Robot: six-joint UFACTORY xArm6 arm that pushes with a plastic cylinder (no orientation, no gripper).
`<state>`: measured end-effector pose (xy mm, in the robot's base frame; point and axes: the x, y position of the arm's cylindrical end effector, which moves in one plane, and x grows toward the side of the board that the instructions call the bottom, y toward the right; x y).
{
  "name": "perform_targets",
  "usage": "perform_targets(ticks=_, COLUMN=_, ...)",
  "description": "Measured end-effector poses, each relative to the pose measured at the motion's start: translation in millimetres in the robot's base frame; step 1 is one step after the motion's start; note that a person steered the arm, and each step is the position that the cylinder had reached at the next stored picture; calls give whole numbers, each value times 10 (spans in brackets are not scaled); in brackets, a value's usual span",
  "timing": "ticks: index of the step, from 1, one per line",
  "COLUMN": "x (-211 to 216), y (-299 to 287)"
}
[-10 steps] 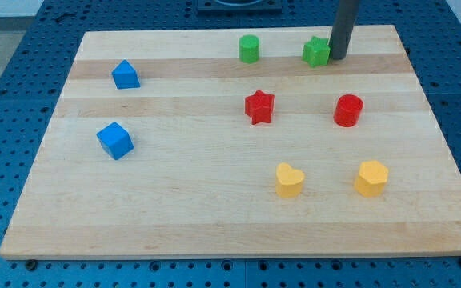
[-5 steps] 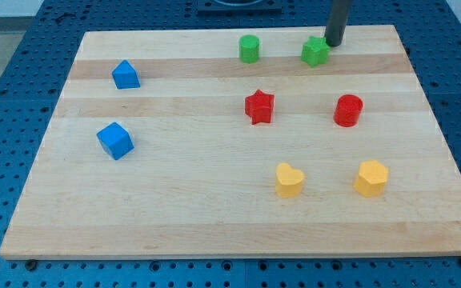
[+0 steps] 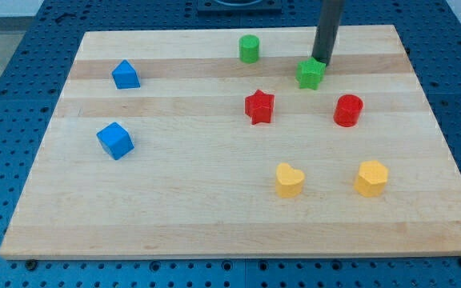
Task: Move green star to red circle
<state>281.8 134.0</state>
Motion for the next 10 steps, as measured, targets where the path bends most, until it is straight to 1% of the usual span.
perform_targets(ticks=1, x=-54, y=-177)
perform_targets(ticks=3, x=386, y=-221)
perform_targets(ticks=6, x=534, y=-224)
perform_targets(ticks=9, x=887, y=-306)
perform_targets(ticks=10, x=887, y=-400)
